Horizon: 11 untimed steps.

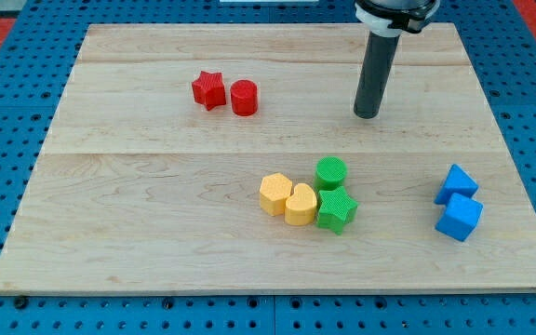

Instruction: Move the yellow heart into the red circle

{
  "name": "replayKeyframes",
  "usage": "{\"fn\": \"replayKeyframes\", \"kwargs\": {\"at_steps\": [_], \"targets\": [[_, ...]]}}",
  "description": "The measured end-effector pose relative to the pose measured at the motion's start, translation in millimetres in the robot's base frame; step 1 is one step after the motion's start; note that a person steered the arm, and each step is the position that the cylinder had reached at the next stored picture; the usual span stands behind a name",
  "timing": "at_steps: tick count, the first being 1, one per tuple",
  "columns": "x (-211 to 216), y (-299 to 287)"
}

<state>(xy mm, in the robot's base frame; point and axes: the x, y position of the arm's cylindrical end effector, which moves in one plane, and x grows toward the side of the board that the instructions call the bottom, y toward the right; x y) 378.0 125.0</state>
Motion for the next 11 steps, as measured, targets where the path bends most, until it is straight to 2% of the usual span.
{"fn": "replayKeyframes", "kwargs": {"at_steps": [3, 5, 6, 7, 8, 9, 10, 11], "targets": [[-1.5, -15.3], [126.3, 28.5], [207.2, 11.7], [218.3, -100.0], [179.1, -54.6], [174.9, -33.0], [174.6, -111.5], [122.3, -108.8]]}}
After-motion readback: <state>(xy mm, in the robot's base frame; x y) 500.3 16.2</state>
